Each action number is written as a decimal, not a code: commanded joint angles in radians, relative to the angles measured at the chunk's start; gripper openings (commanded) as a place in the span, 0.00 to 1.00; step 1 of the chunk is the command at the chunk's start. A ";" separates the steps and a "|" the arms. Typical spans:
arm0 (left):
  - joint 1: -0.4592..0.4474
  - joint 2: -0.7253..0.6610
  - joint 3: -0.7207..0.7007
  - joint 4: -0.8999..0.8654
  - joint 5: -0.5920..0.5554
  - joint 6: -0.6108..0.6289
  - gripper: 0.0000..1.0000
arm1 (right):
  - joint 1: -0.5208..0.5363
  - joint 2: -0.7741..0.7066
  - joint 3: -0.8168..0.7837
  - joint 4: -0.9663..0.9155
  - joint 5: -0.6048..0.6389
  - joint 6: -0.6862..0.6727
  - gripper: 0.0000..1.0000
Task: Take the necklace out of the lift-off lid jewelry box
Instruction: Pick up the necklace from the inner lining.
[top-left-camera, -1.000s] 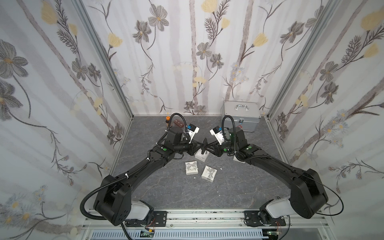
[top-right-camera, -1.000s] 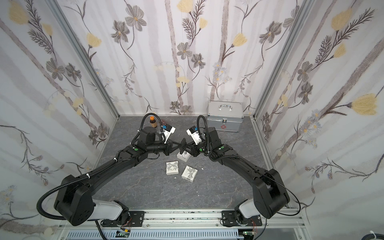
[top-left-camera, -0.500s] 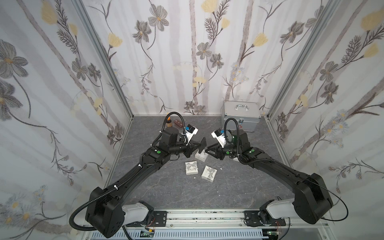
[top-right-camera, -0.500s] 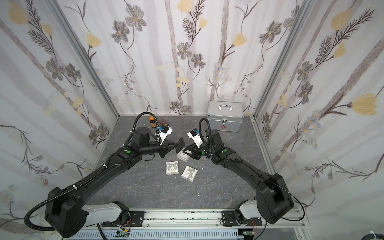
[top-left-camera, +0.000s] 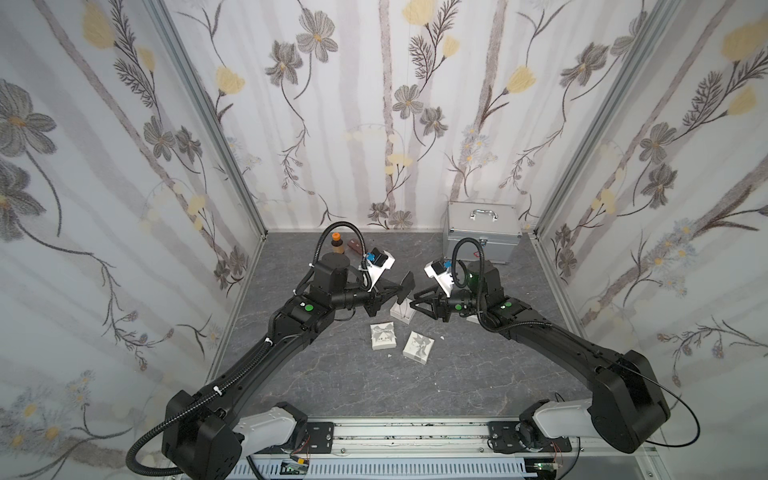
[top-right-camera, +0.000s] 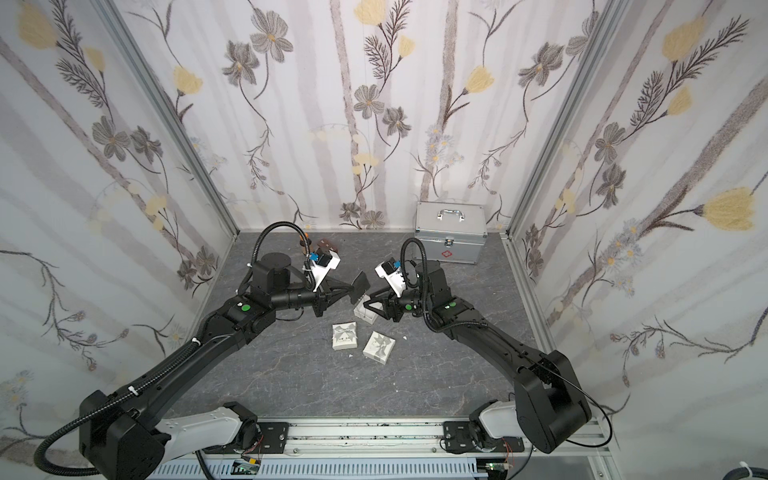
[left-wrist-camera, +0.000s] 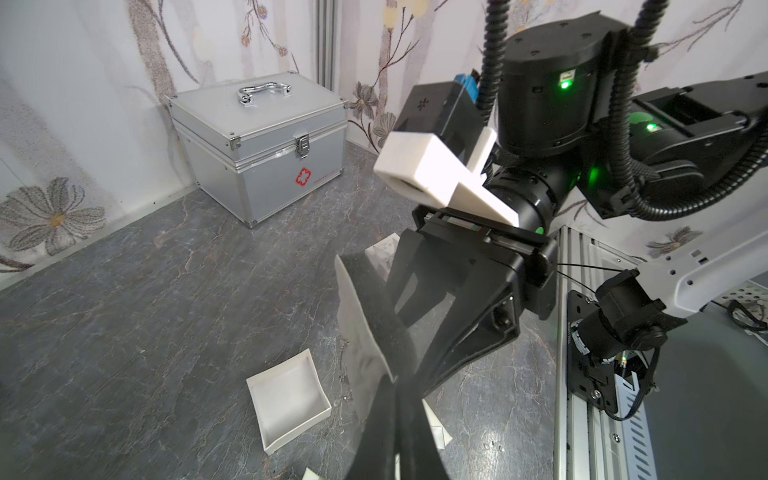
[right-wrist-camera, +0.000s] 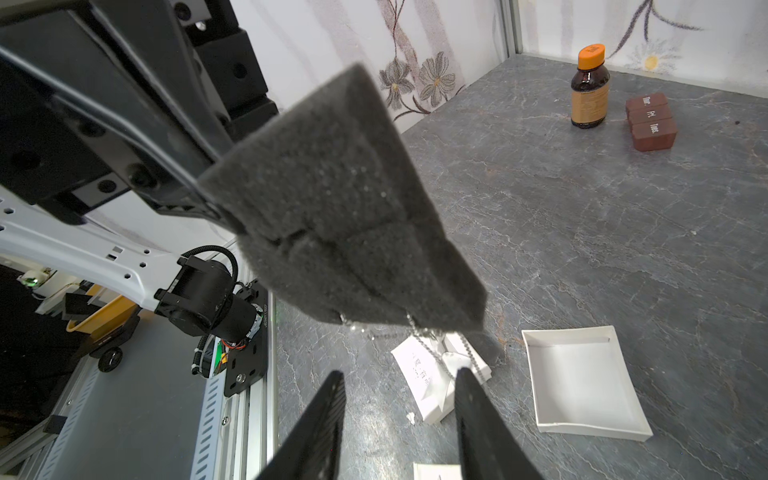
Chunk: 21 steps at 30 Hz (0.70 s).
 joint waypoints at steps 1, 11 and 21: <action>0.002 -0.011 0.009 0.040 0.071 0.016 0.00 | 0.000 -0.004 0.000 0.054 -0.045 -0.029 0.42; 0.019 0.000 0.009 0.080 0.149 0.001 0.00 | 0.000 -0.011 -0.011 0.066 -0.095 -0.046 0.40; 0.036 0.024 0.007 0.135 0.199 -0.029 0.00 | 0.000 -0.035 -0.024 0.076 -0.118 -0.042 0.32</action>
